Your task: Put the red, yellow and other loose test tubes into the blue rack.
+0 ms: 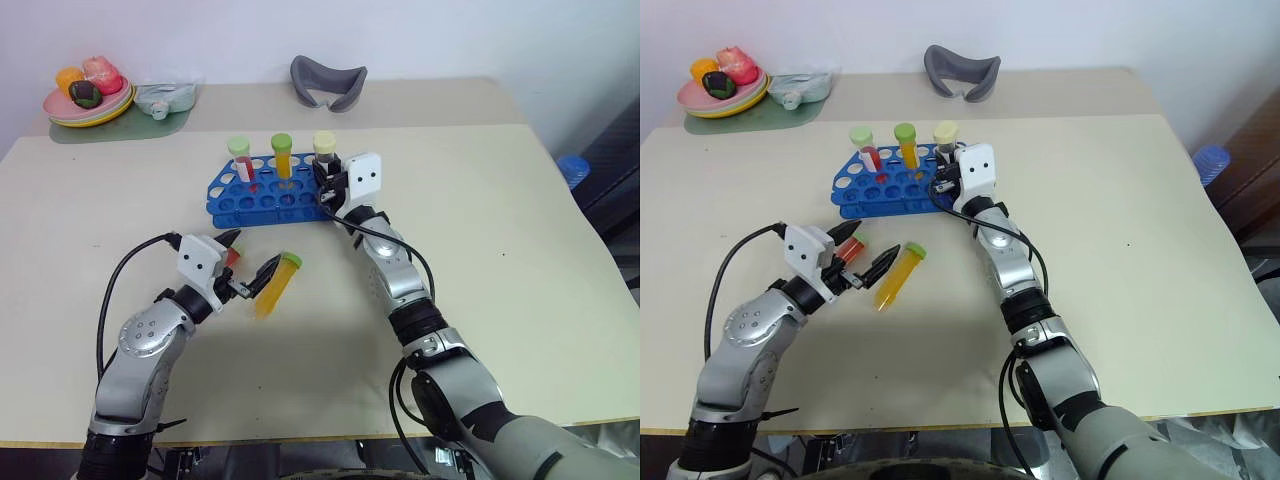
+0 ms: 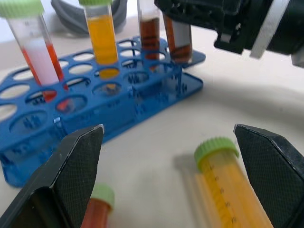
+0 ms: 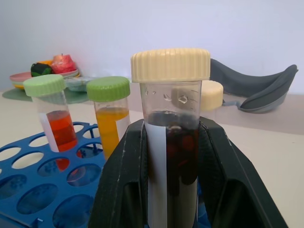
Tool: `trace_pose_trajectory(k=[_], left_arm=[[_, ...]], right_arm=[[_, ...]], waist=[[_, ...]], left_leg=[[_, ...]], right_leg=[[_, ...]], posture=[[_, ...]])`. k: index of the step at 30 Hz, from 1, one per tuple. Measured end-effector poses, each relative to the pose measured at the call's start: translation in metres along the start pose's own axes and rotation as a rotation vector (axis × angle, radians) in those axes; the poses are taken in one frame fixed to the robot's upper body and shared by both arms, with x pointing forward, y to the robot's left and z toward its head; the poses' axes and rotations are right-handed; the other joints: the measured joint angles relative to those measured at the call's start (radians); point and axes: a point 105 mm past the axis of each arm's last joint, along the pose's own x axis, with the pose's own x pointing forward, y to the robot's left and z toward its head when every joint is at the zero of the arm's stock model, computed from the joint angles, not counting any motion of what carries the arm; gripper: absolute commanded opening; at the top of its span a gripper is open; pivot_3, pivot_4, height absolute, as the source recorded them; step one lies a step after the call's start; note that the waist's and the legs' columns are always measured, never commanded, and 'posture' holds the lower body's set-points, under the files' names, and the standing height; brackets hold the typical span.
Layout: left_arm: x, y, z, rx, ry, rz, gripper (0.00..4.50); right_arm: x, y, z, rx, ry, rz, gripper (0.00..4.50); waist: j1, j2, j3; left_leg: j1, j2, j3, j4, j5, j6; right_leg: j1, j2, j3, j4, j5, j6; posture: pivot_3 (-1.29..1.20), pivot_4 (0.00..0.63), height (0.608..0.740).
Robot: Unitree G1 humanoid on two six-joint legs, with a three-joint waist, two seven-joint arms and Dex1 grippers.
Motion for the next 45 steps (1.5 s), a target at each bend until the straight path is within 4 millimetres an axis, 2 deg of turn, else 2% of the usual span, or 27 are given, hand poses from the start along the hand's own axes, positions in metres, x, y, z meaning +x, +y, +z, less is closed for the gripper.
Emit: trace_pose_trajectory(k=[3,10,11,16,22,26,27,31,34,37,45], left_arm=[[0.0,0.0,0.001,0.005,-0.01,-0.002,4.5],[-0.001,0.0,0.0,0.004,-0.011,0.001,4.5],[-0.001,0.0,0.0,0.004,-0.01,0.001,4.5],[0.0,-0.004,0.008,0.021,0.012,-0.031,4.5],[0.002,-0.006,0.029,0.12,0.119,-0.093,4.5],[0.012,-0.016,0.037,0.181,0.285,-0.167,4.5],[0.017,-0.018,0.038,0.189,0.349,-0.18,4.5],[0.028,-0.034,0.048,0.175,0.562,-0.255,4.5],[0.026,-0.041,0.036,0.143,0.714,-0.315,4.5],[0.022,-0.032,0.012,0.075,0.856,-0.293,4.5],[0.021,-0.034,-0.004,0.019,0.927,-0.265,4.5]], right_arm=[[0.0,0.0,-0.001,-0.001,-0.005,0.0,0.78],[-0.001,0.001,0.006,0.007,-0.036,0.03,4.3],[-0.002,0.0,0.01,0.004,-0.051,0.027,4.46],[-0.012,-0.012,0.042,-0.03,-0.133,0.03,4.46],[-0.049,-0.043,0.062,-0.156,-0.062,0.159,4.46],[-0.081,-0.046,0.062,-0.272,0.073,0.37,4.46],[-0.094,-0.046,0.062,-0.306,0.126,0.445,4.46],[-0.14,-0.025,0.057,-0.321,0.301,0.756,4.46],[-0.153,-0.013,0.061,-0.299,0.326,0.85,4.46],[-0.162,-0.009,0.06,-0.27,0.356,0.883,4.46],[-0.173,0.001,0.06,-0.236,0.379,0.92,4.46]], waist=[[0.0,0.0,0.0],[-0.001,0.0,0.0],[-0.001,0.0,0.0],[0.001,0.0,0.0],[0.004,0.0,0.0],[0.001,0.0,0.0],[0.004,0.001,0.001],[0.004,0.0,0.001],[-0.009,0.0,0.001],[-0.001,0.0,0.001],[0.027,-0.001,0.002]], left_leg=[[0.0,0.0,0.0,0.0,0.0,0.0],[0.0,0.0,0.0,0.0,0.0,0.0],[0.0,0.0,0.0,0.0,0.0,0.0],[0.0,0.0,0.0,0.0,0.0,0.0],[0.0,-0.001,-0.001,0.0,0.0,0.0],[0.001,-0.001,-0.002,0.0,0.0,0.0],[0.001,-0.001,-0.002,0.001,0.0,0.001],[-0.001,-0.001,-0.003,0.004,-0.003,0.005],[0.005,-0.001,-0.002,0.003,-0.003,0.007],[0.008,-0.001,-0.003,0.002,-0.003,0.007],[0.007,-0.001,-0.003,0.003,-0.004,0.007]], right_leg=[[0.0,0.0,0.0,0.0,0.0,0.0],[0.0,0.0,0.0,0.001,0.0,0.0],[0.0,0.0,0.0,0.0,0.0,0.0],[0.0,0.0,0.0,0.001,0.0,0.0],[0.001,0.0,0.0,-0.001,0.0,0.0],[0.002,0.001,0.0,0.0,0.0,0.0],[0.003,0.001,0.0,0.0,0.0,0.0],[0.004,0.001,-0.001,-0.002,0.0,0.001],[0.007,0.002,0.001,-0.002,0.0,0.0],[0.01,0.002,0.001,-0.002,0.0,0.0],[0.011,0.0,0.001,-0.005,0.0,0.0]], posture=[[0.0,0.15,0.74],[0.0,0.15,0.74],[0.0,0.15,0.74],[0.0,0.15,0.74],[0.0,0.15,0.74],[0.0,0.15,0.74],[0.0,0.15,0.74],[0.0,0.15,0.74],[0.0,0.15,0.74],[0.0,0.15,0.74],[0.0,0.15,0.74]])
